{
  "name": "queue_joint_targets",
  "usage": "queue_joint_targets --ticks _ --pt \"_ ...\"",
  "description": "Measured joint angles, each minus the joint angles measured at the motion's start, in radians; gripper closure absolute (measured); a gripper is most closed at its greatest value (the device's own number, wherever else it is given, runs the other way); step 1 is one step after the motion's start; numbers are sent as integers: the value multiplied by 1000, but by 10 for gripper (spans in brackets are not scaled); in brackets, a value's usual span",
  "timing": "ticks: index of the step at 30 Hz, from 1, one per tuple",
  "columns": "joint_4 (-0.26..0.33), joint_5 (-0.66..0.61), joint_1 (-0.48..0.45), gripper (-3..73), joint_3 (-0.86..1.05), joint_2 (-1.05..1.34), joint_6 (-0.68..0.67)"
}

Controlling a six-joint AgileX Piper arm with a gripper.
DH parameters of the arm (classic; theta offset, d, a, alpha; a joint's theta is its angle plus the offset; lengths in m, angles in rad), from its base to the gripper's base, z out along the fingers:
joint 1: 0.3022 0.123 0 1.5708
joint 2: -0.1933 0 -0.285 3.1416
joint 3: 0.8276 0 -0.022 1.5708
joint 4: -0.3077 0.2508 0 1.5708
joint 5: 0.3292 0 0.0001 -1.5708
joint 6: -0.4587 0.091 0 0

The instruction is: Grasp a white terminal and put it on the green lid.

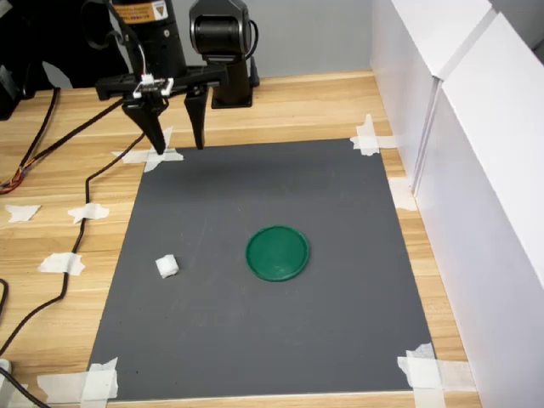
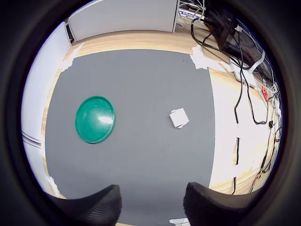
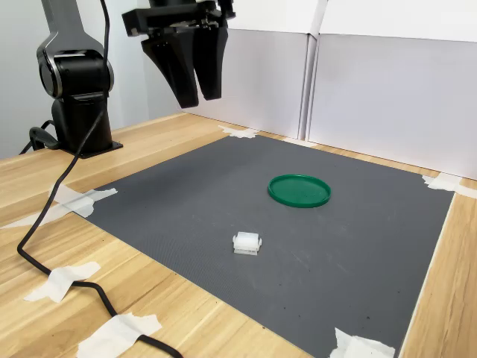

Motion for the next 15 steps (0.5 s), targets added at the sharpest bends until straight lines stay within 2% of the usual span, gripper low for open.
queue_joint_targets --ticks 4,15 --pt "-24 -17 0 72 -60 -98 4" --pt "-43 -51 0 63 -259 -353 -37"
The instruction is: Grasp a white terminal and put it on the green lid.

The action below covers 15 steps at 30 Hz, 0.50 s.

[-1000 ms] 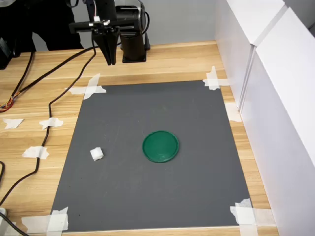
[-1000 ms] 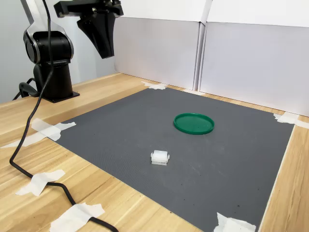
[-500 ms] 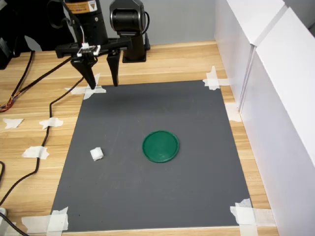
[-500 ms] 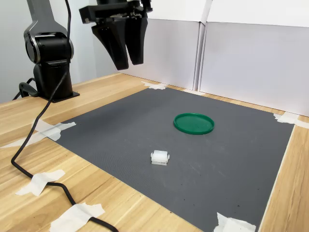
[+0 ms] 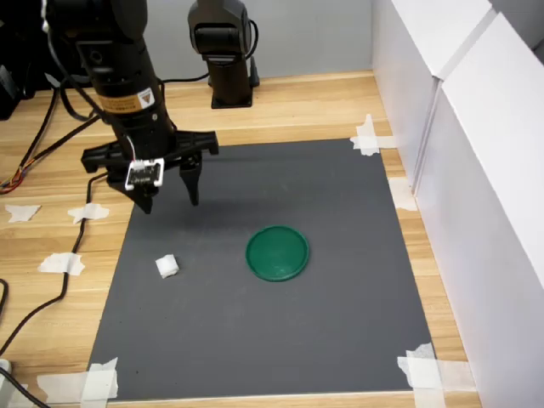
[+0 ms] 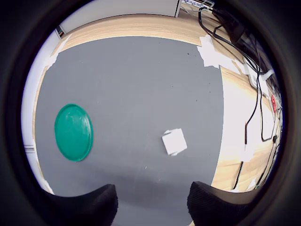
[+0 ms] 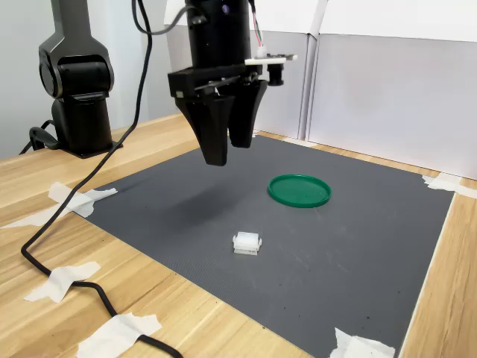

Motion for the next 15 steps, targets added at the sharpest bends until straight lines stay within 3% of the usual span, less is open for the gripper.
queue_joint_targets --ticks 15 --pt "0 50 0 65 -44 -174 -26"
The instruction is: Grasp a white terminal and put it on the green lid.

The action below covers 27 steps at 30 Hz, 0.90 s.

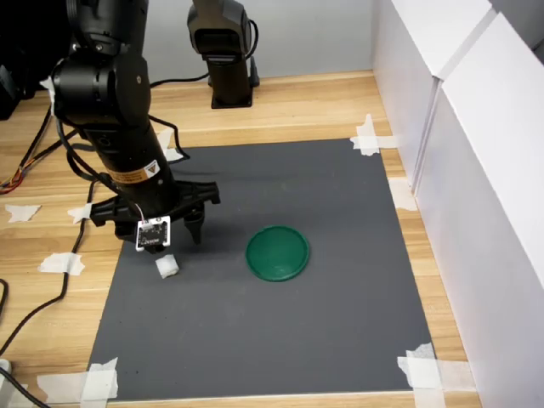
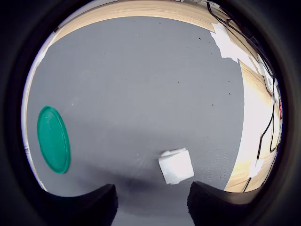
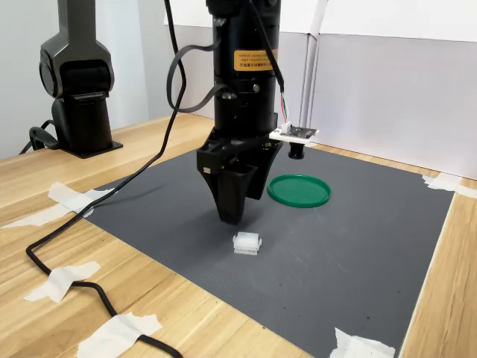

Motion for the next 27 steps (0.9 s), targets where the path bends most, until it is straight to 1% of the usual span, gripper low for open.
queue_joint_targets --ticks 4,10,12,21,27 --pt "0 22 0 66 0 -21 -11" --pt "65 48 0 66 0 -36 -64" --pt "75 54 0 66 0 -38 -71" --pt "56 54 1 67 -12 -54 -71" --pt "56 48 1 67 -12 -54 -71"
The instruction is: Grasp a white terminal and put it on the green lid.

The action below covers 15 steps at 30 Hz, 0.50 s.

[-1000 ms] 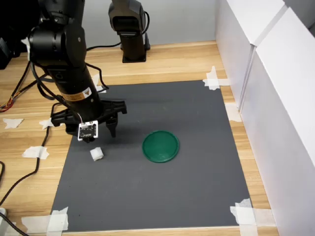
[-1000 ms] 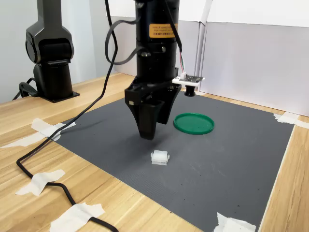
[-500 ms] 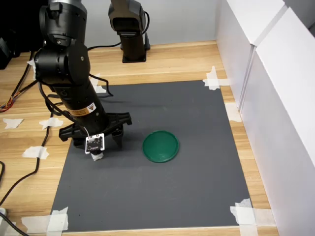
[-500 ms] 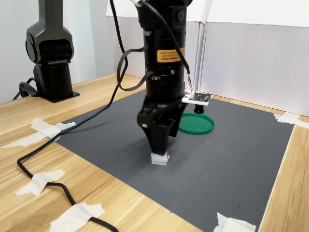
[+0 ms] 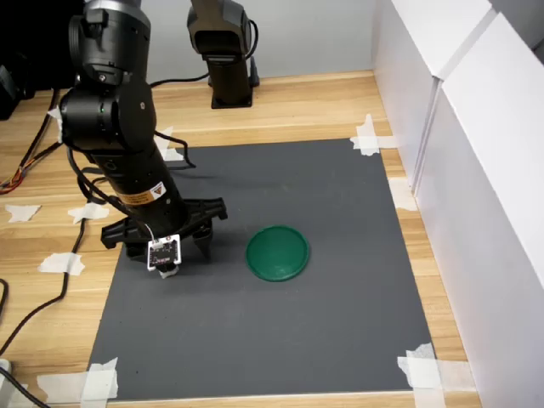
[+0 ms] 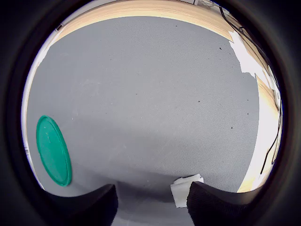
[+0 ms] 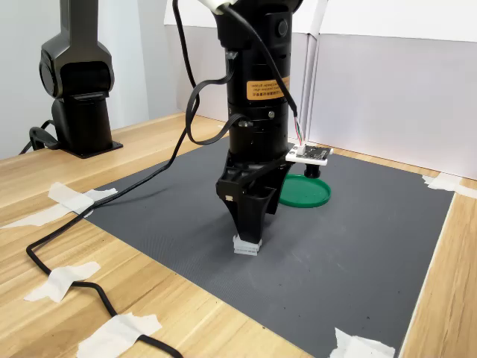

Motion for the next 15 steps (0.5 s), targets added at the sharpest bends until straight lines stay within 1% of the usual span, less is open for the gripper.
queue_joint_targets --ticks 6,11,15 --pt "-4 -9 1 67 -2 0 0" --pt "-4 -73 -4 67 -31 0 1" --pt "-6 -80 -11 67 -50 1 3"
